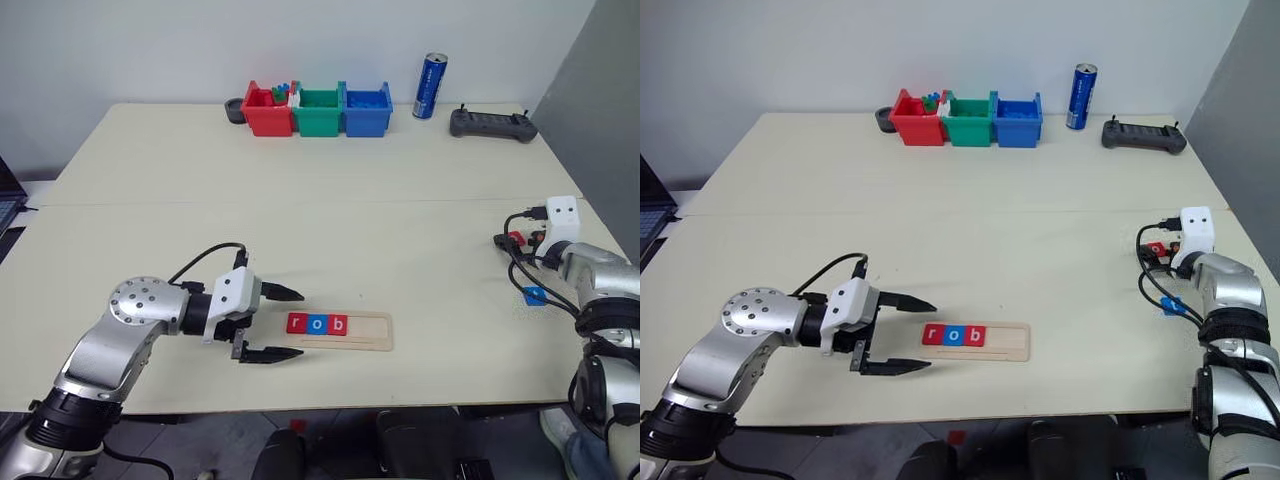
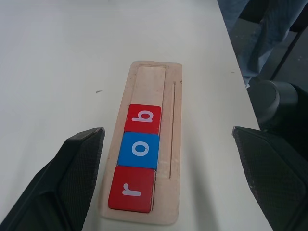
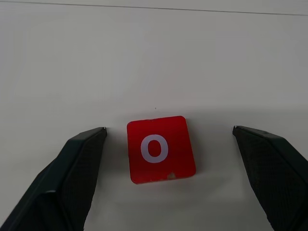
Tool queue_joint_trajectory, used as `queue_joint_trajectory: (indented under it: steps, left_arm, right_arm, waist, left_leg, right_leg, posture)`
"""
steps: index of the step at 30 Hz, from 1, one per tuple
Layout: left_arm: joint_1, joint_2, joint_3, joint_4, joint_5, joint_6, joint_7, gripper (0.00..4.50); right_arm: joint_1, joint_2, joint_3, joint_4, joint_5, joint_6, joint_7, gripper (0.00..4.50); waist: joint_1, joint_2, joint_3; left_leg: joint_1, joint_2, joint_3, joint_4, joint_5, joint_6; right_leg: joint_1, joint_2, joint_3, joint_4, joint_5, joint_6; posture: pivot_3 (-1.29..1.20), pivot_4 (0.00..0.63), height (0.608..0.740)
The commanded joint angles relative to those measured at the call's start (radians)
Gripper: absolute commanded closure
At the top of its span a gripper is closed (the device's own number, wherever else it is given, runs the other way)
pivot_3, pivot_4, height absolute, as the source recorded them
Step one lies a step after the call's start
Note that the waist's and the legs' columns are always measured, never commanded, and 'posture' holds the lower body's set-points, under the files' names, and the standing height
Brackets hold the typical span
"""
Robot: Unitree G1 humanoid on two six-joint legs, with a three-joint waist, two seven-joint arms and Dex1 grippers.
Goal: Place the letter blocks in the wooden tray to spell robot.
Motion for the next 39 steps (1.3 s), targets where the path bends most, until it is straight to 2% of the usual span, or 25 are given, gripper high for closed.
queue_joint_trajectory:
  steps: [1, 6, 8, 11, 13, 17, 20, 23, 27, 39]
  left_arm:
    - [0.014, 0.018, 0.034, 0.000, -0.001, -0.040, -0.010, 0.00]
    - [0.034, 0.023, 0.032, 0.014, 0.005, -0.073, -0.015, 0.00]
    - [0.036, 0.023, 0.030, 0.028, 0.010, -0.089, -0.021, 0.00]
    - [0.041, 0.025, 0.032, 0.044, 0.012, -0.109, -0.030, 0.00]
    - [0.043, 0.026, 0.032, 0.060, 0.014, -0.127, -0.038, 0.00]
    - [0.051, 0.024, 0.027, 0.084, 0.019, -0.159, -0.056, 0.00]
    - [0.053, 0.020, 0.016, 0.078, 0.021, -0.165, -0.060, 0.00]
    - [0.045, 0.017, 0.005, 0.064, 0.024, -0.158, -0.061, 0.00]
    - [0.023, 0.018, -0.005, 0.050, 0.021, -0.137, -0.059, 0.00]
    - [0.002, 0.025, 0.004, 0.058, 0.016, -0.116, -0.065, 0.00]
  right_arm:
    - [-0.006, -0.020, 0.003, 0.058, 0.001, 0.031, 0.012, 0.66]
    - [0.035, -0.009, -0.003, 0.012, 0.019, 0.063, 0.025, 2.40]
    - [0.089, 0.004, 0.000, -0.110, 0.037, 0.104, 0.037, 3.05]
    - [0.215, 0.029, 0.005, -0.411, 0.091, 0.200, 0.048, 3.05]
    - [0.349, 0.069, 0.005, -0.727, 0.147, 0.320, 0.014, 3.05]
    - [0.591, 0.190, 0.031, -1.232, 0.187, 0.502, -0.120, 3.05]
    - [0.718, 0.277, 0.074, -1.464, 0.174, 0.584, -0.218, 3.05]
    - [0.795, 0.325, 0.127, -1.563, 0.158, 0.620, -0.272, 3.05]
    - [0.851, 0.353, 0.173, -1.590, 0.137, 0.617, -0.323, 3.05]
    - [0.861, 0.327, 0.221, -1.541, 0.115, 0.562, -0.325, 3.05]
  waist:
    - [0.000, 0.000, 0.000]
    - [0.000, -0.001, 0.000]
    - [0.000, -0.001, -0.001]
    - [0.000, -0.001, -0.001]
    - [0.001, 0.000, -0.001]
    - [-0.001, 0.000, -0.001]
    - [0.001, 0.001, -0.001]
    - [0.001, 0.001, -0.001]
    - [0.001, 0.000, -0.001]
    - [0.000, -0.001, -0.002]
  left_leg:
    - [0.000, 0.000, 0.000, 0.000, 0.000, 0.000]
    - [0.000, 0.000, -0.001, 0.000, 0.000, 0.000]
    - [0.000, 0.000, -0.001, 0.000, 0.000, 0.000]
    - [0.000, 0.000, -0.002, 0.000, 0.000, 0.000]
    - [0.000, 0.000, -0.002, 0.000, 0.000, 0.000]
    - [0.000, 0.001, -0.003, -0.001, 0.000, 0.000]
    - [0.000, 0.001, -0.004, -0.001, 0.000, 0.000]
    - [-0.001, 0.001, -0.002, 0.000, 0.000, 0.000]
    - [0.000, 0.001, -0.001, 0.001, 0.000, 0.000]
    - [0.000, 0.001, -0.002, 0.000, 0.000, 0.000]
  right_leg:
    - [0.000, 0.000, 0.000, 0.000, 0.000, 0.000]
    - [0.001, 0.000, 0.000, 0.000, 0.000, 0.000]
    - [0.001, 0.000, -0.001, 0.000, 0.000, 0.000]
    - [0.001, 0.000, -0.001, 0.000, 0.000, 0.000]
    - [0.001, 0.000, -0.002, 0.000, 0.000, 0.000]
    - [0.000, 0.001, -0.002, 0.001, 0.000, 0.000]
    - [0.000, 0.001, -0.002, 0.002, -0.001, 0.000]
    - [0.000, 0.000, -0.001, 0.000, -0.002, 0.003]
    - [0.000, 0.001, -0.001, 0.000, -0.003, 0.006]
    - [0.000, 0.001, -0.001, 0.000, -0.004, 0.006]
  posture:
    - [0.00, 0.150, 0.740]
    - [0.00, 0.150, 0.740]
    - [0.00, 0.150, 0.740]
    - [0.00, 0.150, 0.740]
    - [0.00, 0.150, 0.740]
    - [0.00, 0.150, 0.740]
    - [0.00, 0.150, 0.740]
    - [0.00, 0.150, 0.740]
    - [0.00, 0.150, 0.740]
    - [0.00, 0.150, 0.740]
